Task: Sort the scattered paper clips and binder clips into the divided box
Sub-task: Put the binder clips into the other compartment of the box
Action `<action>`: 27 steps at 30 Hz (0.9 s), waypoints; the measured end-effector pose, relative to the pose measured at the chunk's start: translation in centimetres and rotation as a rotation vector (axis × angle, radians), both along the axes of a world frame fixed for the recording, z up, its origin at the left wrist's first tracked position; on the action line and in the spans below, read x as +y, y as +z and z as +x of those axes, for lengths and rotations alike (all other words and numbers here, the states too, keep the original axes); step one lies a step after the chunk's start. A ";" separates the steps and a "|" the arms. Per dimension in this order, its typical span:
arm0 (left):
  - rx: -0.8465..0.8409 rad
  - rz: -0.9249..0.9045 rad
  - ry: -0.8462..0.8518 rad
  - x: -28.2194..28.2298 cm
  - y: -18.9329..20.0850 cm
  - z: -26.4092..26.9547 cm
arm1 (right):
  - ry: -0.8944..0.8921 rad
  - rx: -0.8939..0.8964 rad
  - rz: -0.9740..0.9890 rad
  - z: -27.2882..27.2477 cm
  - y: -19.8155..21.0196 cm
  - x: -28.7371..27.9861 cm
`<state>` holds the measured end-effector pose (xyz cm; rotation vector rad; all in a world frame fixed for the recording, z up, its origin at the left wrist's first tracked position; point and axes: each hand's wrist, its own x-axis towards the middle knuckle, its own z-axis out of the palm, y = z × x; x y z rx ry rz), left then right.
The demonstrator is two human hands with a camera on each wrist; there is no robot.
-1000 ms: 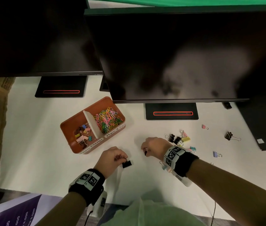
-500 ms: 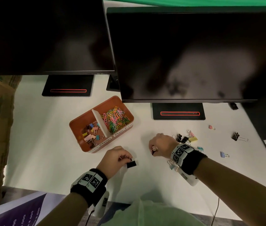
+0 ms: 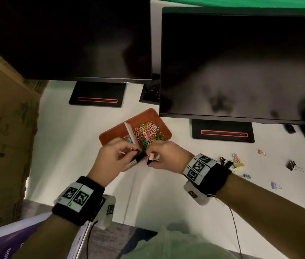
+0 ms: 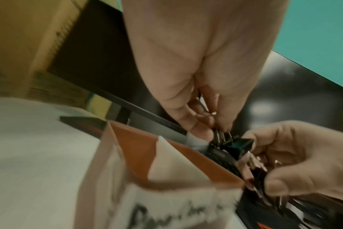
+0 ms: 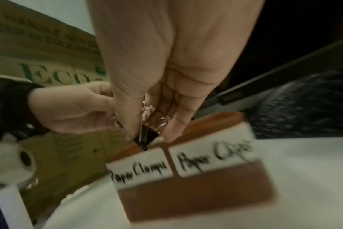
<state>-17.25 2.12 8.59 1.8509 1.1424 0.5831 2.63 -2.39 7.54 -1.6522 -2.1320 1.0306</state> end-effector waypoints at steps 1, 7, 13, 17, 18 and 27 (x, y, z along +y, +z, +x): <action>-0.019 -0.009 0.097 0.8 0.2 -0.7 | -0.007 -0.001 0.028 -1.4 0.5 1.2; -0.001 -0.222 0.312 4.0 -1.2 -3.5 | -0.132 0.058 0.006 -6.5 0.4 4.9; 0.169 -0.008 0.130 2.7 0.4 -1.2 | -0.145 0.157 0.000 -1.2 0.2 1.3; 0.076 0.069 -0.086 0.6 0.7 3.1 | -0.282 -0.041 -0.012 6.3 -1.3 -3.5; 0.084 0.057 -0.153 0.0 0.3 4.3 | -0.330 -0.118 -0.032 8.2 -1.8 -4.8; 0.326 0.054 -0.689 -7.1 -4.5 16.5 | -0.593 -0.337 -0.312 19.5 -4.6 -12.1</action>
